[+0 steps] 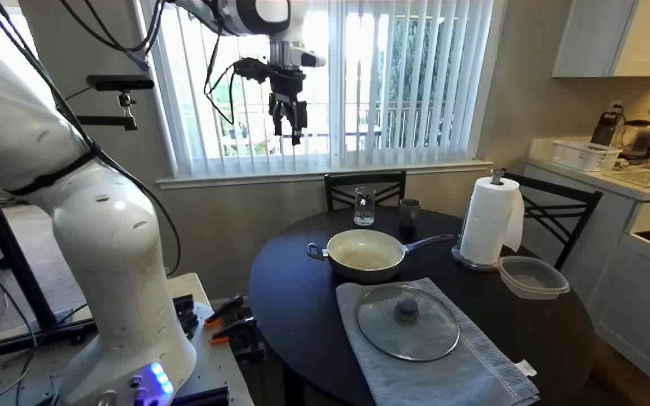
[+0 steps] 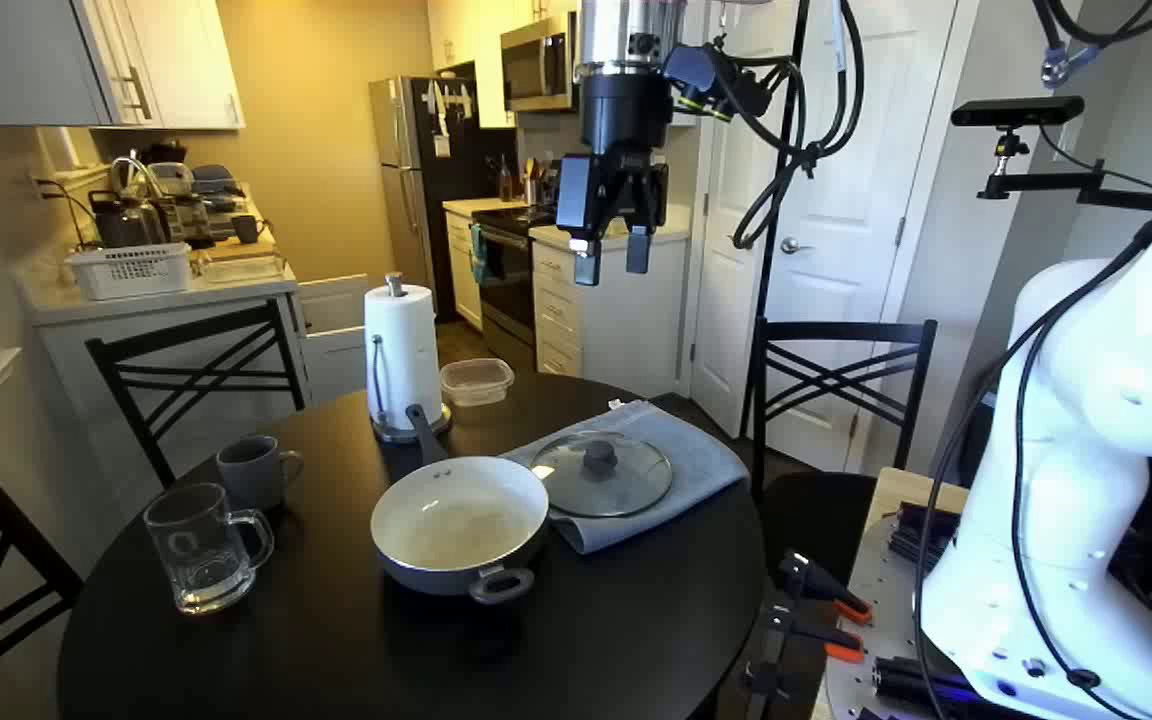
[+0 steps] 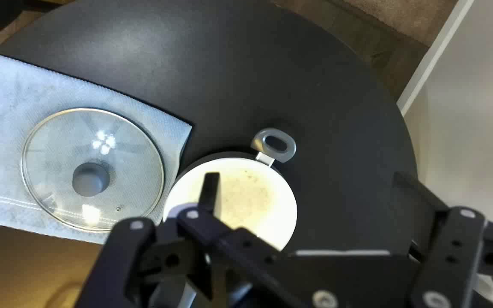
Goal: Lift the lid from the towel and use it to cover the pan
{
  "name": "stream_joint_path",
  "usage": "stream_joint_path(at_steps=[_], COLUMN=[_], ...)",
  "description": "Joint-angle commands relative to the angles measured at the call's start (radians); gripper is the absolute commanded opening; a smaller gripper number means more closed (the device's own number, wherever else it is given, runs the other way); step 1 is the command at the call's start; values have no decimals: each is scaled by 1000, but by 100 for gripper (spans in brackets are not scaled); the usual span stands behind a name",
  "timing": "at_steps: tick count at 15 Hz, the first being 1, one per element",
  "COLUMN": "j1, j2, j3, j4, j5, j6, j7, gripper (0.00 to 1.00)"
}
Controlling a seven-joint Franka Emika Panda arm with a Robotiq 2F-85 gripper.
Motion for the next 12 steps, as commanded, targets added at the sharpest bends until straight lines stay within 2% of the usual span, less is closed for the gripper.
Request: stream_joint_path(at_steps=[1, 7, 10, 12], j1=[-2, -12, -82, -140], j2=[0, -4, 6, 37], j3=[2, -8, -64, -107], j4=[3, 1, -33, -85], j5=[0, -9, -84, -164], j6=[-3, -2, 66, 189], j7=[-1, -6, -31, -44], gripper=[100, 100, 100, 100])
